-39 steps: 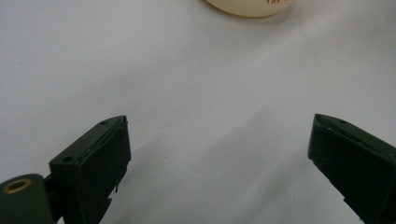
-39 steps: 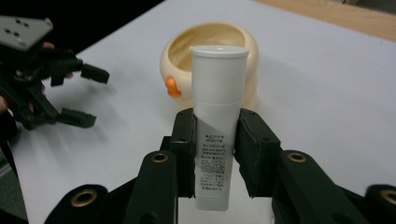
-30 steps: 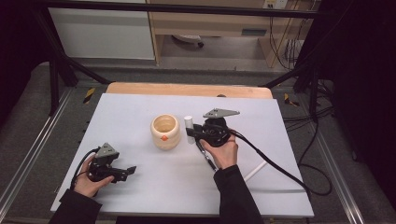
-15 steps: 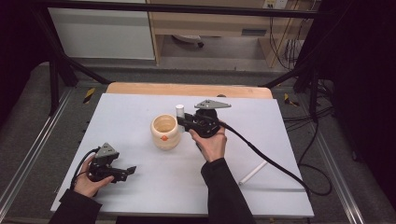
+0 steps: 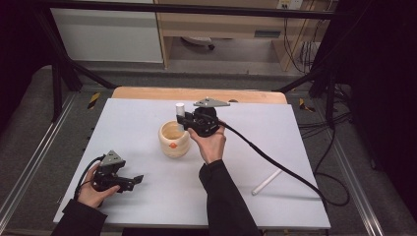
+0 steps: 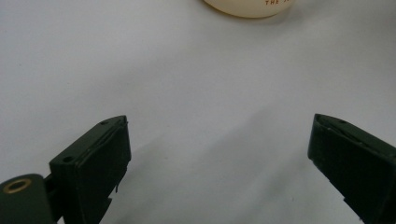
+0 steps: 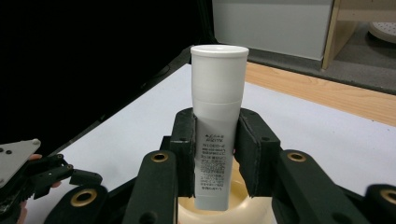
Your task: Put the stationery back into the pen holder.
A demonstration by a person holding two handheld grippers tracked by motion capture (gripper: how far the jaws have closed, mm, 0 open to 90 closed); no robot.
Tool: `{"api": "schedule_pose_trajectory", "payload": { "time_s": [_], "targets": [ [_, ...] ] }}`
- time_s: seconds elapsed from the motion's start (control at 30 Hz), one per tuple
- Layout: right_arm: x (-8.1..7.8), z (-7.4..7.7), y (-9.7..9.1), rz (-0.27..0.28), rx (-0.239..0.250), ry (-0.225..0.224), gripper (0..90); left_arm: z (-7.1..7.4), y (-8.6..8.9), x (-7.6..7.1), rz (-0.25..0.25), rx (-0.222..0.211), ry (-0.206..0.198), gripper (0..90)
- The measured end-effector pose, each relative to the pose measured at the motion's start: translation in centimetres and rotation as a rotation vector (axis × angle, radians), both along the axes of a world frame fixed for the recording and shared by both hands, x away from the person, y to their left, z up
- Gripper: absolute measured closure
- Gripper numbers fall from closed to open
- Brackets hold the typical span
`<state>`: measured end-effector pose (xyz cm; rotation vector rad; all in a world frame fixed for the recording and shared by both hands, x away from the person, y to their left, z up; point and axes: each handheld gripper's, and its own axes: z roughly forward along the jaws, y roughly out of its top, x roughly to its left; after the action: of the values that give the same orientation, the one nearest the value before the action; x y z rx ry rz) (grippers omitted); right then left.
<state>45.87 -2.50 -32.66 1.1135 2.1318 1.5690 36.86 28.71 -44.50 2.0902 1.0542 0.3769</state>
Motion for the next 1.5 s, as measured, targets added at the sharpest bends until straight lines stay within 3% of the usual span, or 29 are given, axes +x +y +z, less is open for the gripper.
{"api": "schedule_pose_trajectory", "payload": {
  "time_s": [0.33,0.67,1.5],
  "targets": [
    [1.1,-0.7,1.3,0.001,0.005,0.004,69.8,0.0,0.0,0.0,-0.003,0.002,0.0,6.0],
    [1.9,-2.6,2.2,0.0,0.0,0.023,69.8,0.0,0.1,0.0,-0.003,0.001,0.001,6.0],
    [2.0,-7.0,3.7,0.02,-0.055,0.08,69.7,0.0,0.1,0.0,-0.005,0.002,0.001,6.0]
  ]
}}
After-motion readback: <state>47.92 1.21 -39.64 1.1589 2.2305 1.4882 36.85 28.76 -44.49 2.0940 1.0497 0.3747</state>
